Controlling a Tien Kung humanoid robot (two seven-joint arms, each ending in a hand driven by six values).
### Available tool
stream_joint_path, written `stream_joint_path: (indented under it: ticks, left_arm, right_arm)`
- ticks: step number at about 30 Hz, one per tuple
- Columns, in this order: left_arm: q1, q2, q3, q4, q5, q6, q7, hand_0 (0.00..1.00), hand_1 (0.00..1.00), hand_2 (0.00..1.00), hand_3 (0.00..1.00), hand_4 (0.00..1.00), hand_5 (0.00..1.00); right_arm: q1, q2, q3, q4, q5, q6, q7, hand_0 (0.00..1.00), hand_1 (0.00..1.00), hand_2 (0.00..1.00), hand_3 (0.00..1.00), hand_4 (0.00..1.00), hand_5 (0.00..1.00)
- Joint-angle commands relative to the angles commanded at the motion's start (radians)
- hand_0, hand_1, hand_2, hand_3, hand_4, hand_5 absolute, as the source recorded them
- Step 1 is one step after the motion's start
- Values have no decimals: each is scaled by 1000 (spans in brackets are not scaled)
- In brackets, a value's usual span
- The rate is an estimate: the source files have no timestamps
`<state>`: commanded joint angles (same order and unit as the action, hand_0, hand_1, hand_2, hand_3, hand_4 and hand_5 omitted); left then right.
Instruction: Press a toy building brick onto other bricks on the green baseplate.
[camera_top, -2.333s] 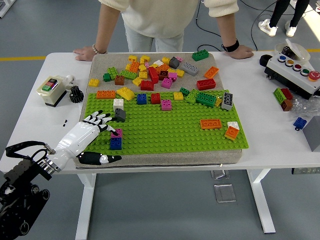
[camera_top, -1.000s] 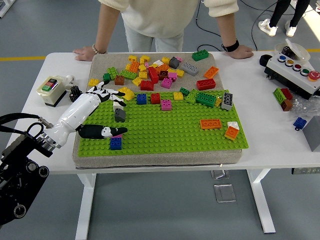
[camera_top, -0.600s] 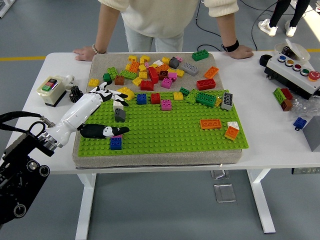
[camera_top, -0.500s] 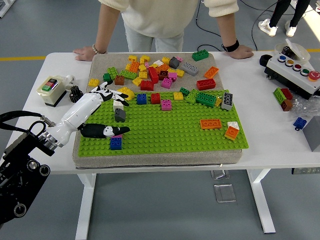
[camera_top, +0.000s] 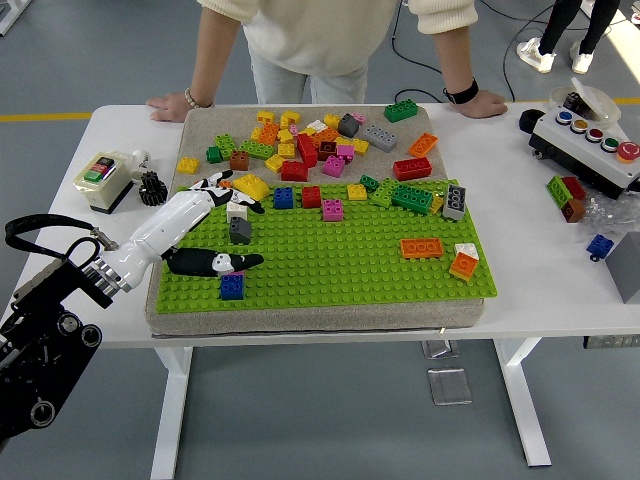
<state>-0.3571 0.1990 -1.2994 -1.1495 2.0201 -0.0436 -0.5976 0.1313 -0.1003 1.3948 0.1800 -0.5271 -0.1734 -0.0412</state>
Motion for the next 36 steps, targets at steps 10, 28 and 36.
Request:
stream_joint_path:
  ticks: [10, 28, 36]
  left_arm:
    - [-48, -4, -5, 37, -8, -2, 6, 975, 783, 732, 687, 937, 723]
    - [-72, -7, 3, 58, -16, -16, 16, 972, 772, 732, 699, 945, 768]
    - [-75, -9, 1, 63, -12, -21, 18, 970, 762, 728, 700, 937, 786]
  right_arm:
    - [1, -2, 1, 0, 3, -3, 2, 733, 655, 705, 585, 908, 493]
    - [0, -2, 7, 0, 0, -5, 4, 733, 654, 705, 585, 907, 493]
    - [-3, -3, 8, 0, -3, -1, 2, 734, 654, 705, 585, 908, 493]
